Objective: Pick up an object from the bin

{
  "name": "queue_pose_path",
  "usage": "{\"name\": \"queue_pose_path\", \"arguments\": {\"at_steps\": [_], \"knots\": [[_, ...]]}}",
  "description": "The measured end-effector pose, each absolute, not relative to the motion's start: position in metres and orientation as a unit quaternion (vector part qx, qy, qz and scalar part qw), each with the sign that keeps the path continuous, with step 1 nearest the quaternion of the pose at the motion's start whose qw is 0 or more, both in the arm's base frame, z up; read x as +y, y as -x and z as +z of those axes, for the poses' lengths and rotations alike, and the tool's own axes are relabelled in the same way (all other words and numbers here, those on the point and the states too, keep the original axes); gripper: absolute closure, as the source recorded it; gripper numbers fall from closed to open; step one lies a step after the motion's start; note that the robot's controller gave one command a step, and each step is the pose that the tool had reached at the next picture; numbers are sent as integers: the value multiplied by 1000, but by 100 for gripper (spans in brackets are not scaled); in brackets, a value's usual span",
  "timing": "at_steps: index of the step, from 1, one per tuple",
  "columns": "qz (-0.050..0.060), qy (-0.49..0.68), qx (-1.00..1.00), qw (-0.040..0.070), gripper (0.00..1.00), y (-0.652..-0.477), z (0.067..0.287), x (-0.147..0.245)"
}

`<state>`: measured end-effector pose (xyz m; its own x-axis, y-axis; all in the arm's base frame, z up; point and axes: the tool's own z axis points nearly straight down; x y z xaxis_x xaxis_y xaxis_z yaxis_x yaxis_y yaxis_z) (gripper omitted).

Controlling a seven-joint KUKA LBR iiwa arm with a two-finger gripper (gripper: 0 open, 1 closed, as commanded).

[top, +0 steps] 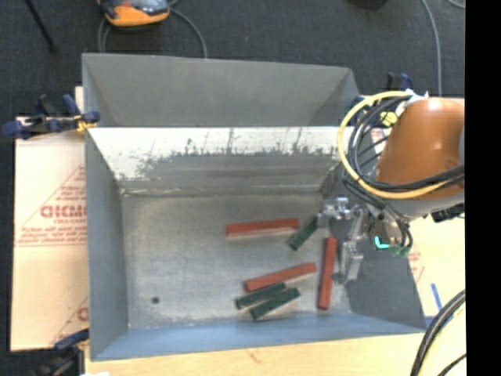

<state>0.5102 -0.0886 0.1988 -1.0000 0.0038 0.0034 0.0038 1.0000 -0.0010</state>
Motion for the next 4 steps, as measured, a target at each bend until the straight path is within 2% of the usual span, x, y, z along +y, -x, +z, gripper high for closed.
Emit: {"name": "queue_pose_path", "arguments": {"at_steps": [1,2,3,4], "knots": [[1,1,-1000,-2,0,-512,202,-88],[2,-29,-1000,-5,0,-516,168,-88],[1,-117,-993,0,100,-498,72,-99],[1,-118,-993,-2,0,-499,72,-99]]}}
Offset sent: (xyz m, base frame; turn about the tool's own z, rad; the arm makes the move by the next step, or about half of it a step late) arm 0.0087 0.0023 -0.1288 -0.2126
